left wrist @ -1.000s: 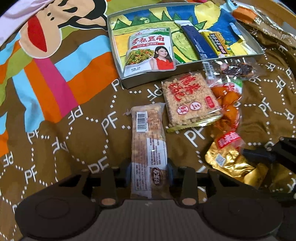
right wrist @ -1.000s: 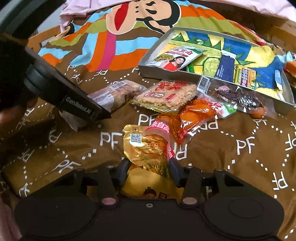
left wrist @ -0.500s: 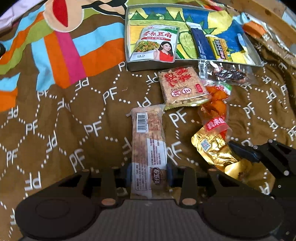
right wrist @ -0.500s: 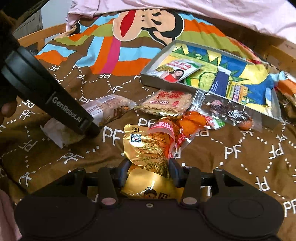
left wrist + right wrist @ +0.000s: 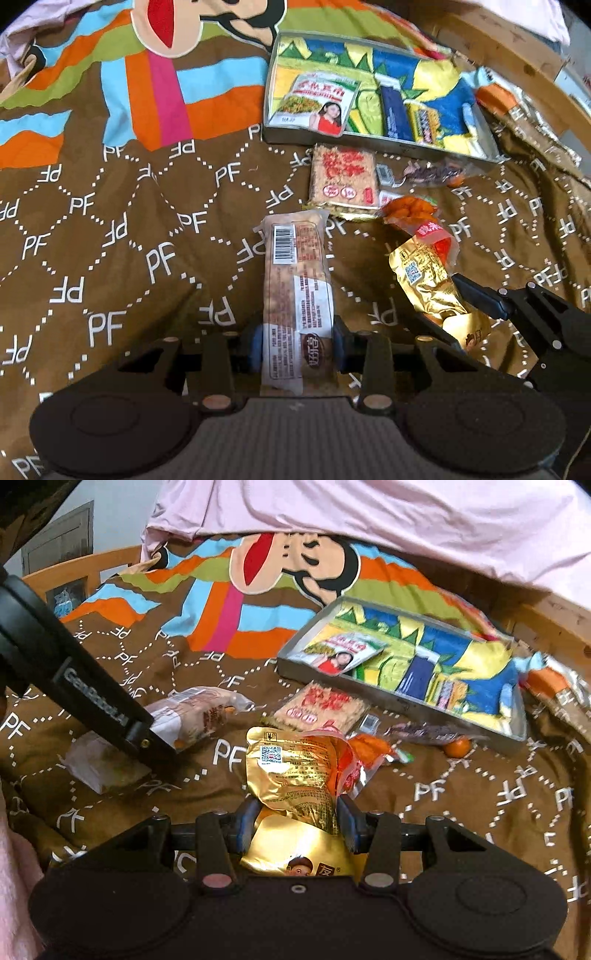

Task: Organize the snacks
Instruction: 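Lift the gold foil pack and bread bar off the cover with both tools, then lower the gold foil pack and bread bar into the tray and open both tools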

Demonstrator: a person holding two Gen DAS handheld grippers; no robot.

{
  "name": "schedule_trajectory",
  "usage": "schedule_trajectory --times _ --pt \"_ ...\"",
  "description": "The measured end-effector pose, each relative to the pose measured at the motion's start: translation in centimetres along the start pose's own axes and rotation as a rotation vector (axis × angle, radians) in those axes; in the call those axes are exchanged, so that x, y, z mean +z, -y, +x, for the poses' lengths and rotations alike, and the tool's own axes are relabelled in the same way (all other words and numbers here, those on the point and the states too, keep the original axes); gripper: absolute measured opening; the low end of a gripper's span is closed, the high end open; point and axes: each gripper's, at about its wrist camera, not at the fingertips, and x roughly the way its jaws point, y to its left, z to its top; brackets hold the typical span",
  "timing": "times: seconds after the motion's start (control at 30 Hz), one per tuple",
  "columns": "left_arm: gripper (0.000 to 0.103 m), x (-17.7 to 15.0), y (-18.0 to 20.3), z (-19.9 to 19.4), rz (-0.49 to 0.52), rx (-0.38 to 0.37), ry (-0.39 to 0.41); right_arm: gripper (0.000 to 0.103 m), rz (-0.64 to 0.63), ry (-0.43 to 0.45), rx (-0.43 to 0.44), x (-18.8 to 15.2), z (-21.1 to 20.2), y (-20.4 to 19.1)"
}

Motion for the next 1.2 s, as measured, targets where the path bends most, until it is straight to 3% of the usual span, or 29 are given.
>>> schedule_trajectory --times 0.17,0.3,0.5,0.63,1.03,1.2 --pt "0.039 -0.8 0.3 -1.5 0.005 -0.023 0.061 0.047 0.01 0.022 0.004 0.0 -1.3 0.0" --pt "0.039 -0.8 0.1 -2.1 -0.009 -0.038 0.101 0.047 0.077 0.01 0.08 -0.1 -2.3 0.2" --pt "0.039 0.1 0.1 -2.6 -0.018 -0.035 0.14 0.047 0.044 0.113 0.01 0.4 -3.9 -0.1" --pt "0.039 1.4 1.0 -2.9 0.009 0.005 0.218 0.048 0.068 0.188 -0.014 1.2 -4.7 1.1" --pt "0.039 8.6 3.3 0.1 0.045 0.011 0.406 0.048 0.099 0.251 -0.126 6.5 -1.4 8.6" --pt "0.039 13.0 5.0 3.5 0.039 -0.039 0.447 0.048 0.081 0.291 -0.208 9.0 1.9 13.0"
